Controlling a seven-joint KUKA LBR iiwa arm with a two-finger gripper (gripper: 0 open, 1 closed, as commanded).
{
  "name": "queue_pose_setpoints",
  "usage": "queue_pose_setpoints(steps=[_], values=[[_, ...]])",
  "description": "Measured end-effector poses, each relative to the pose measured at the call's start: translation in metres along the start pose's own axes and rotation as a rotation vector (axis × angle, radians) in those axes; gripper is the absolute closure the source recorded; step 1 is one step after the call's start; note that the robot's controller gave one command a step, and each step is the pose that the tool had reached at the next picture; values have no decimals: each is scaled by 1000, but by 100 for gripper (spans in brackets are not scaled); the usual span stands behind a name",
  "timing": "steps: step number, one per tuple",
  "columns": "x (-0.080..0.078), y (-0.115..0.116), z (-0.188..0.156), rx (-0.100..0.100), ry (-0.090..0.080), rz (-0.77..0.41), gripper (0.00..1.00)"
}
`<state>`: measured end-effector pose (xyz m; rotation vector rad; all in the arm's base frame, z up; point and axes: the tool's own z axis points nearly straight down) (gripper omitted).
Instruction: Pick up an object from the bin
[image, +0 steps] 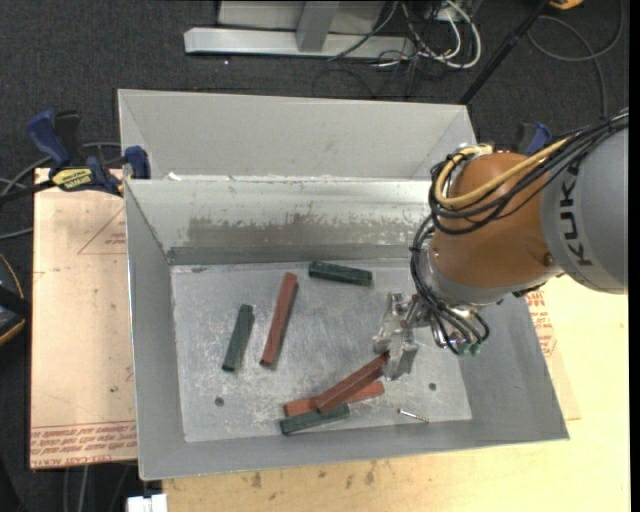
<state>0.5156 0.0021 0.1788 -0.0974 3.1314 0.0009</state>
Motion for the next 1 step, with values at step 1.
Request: queue_pose_setpoints(steps=[1], values=[[17, 4, -50, 0, 7, -3, 100]])
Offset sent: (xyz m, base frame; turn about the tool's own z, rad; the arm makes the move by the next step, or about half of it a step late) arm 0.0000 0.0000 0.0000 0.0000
